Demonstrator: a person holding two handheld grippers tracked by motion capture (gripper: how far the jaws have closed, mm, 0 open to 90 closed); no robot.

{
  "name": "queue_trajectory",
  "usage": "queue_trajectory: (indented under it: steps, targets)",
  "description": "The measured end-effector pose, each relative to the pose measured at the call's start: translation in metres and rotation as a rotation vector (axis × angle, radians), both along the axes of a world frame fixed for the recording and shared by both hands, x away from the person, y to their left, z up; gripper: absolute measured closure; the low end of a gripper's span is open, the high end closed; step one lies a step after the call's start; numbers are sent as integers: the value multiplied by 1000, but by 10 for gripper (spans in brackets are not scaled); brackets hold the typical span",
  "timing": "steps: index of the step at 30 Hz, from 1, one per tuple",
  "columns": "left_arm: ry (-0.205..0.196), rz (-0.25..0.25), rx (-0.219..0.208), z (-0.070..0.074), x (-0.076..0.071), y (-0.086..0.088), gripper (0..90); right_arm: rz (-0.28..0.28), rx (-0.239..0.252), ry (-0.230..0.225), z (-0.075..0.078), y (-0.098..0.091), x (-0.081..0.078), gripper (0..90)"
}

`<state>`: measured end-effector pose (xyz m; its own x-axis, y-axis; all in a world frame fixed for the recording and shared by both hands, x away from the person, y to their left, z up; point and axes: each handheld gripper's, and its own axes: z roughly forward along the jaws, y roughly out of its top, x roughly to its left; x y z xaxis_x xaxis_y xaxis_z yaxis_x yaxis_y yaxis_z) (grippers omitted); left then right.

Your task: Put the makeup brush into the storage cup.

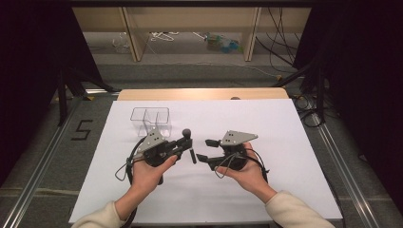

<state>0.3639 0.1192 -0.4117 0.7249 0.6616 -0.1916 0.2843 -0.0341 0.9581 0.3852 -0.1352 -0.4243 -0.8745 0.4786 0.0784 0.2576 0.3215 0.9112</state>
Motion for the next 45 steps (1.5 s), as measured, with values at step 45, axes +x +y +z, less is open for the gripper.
queue_trajectory:
  steps: [45]
  targets:
    - [-51,80,67,7,5,26,780,-44,68,-31,10,-33,-9,191]
